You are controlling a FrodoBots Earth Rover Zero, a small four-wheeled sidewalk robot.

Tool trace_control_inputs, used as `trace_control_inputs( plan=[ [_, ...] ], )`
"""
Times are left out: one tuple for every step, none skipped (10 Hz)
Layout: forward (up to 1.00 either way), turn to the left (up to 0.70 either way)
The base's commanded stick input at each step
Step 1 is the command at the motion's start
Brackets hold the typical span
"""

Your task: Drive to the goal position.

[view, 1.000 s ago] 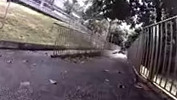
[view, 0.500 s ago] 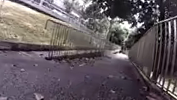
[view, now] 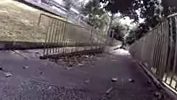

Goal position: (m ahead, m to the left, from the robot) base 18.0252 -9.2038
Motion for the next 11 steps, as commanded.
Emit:
trace_control_inputs(
  plan=[
    [1.00, -0.37],
    [1.00, -0.36],
    [1.00, -0.36],
    [1.00, -0.37],
    [1.00, -0.38],
    [1.00, -0.38],
    [1.00, -0.37],
    [1.00, -0.38],
    [1.00, -0.19],
    [1.00, 0.00],
    [1.00, 0.00]
  ],
)
